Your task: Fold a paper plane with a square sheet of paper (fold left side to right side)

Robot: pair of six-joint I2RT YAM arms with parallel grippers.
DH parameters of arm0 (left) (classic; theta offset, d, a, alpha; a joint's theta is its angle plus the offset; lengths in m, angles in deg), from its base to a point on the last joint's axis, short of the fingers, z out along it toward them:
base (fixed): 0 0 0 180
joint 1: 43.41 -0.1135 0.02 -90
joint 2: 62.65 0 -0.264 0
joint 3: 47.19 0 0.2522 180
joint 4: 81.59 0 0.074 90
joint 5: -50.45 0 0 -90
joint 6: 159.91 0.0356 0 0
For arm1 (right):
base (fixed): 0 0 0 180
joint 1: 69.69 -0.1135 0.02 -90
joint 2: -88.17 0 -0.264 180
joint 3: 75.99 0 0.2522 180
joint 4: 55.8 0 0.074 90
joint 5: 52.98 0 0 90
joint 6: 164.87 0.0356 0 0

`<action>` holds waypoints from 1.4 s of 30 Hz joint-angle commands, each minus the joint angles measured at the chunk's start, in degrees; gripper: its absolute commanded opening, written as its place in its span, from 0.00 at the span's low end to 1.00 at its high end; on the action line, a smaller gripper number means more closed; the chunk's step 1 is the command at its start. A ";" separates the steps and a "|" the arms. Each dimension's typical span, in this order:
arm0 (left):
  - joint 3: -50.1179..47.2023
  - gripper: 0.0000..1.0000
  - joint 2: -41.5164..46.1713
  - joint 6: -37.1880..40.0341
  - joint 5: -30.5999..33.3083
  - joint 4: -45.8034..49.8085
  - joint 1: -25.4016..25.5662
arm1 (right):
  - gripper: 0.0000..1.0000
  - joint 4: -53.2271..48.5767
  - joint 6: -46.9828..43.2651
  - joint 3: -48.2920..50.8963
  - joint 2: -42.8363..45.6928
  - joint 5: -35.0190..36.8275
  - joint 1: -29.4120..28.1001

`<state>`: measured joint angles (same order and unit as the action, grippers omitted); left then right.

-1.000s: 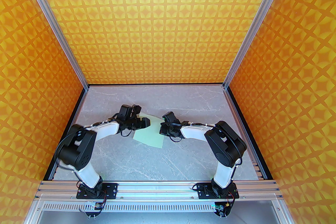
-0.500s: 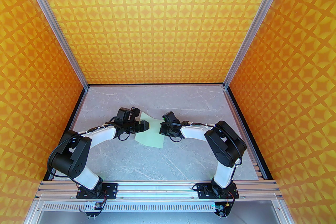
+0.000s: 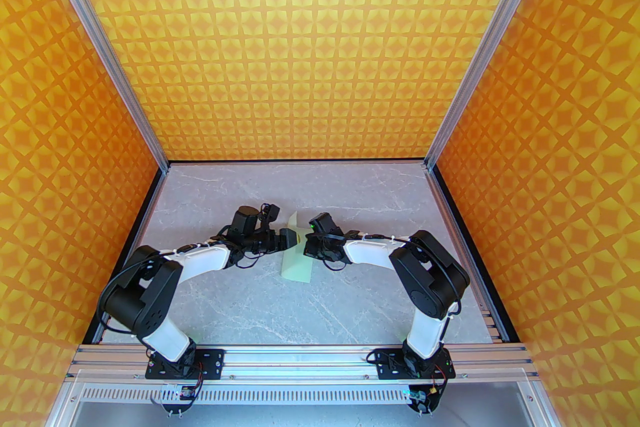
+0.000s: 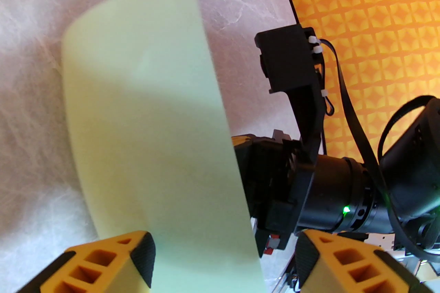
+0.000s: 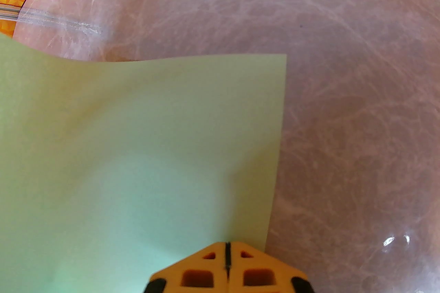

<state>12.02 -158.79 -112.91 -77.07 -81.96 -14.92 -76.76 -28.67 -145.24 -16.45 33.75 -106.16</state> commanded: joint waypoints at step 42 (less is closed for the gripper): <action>-0.26 0.71 -2.89 -2.08 -1.81 -3.42 2.19 | 0.10 33.64 8.95 17.36 6.63 -22.57 7.73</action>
<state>11.76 -161.30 -114.90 -77.94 -85.23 -13.02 -45.05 -20.34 -127.12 -9.02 12.07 -98.75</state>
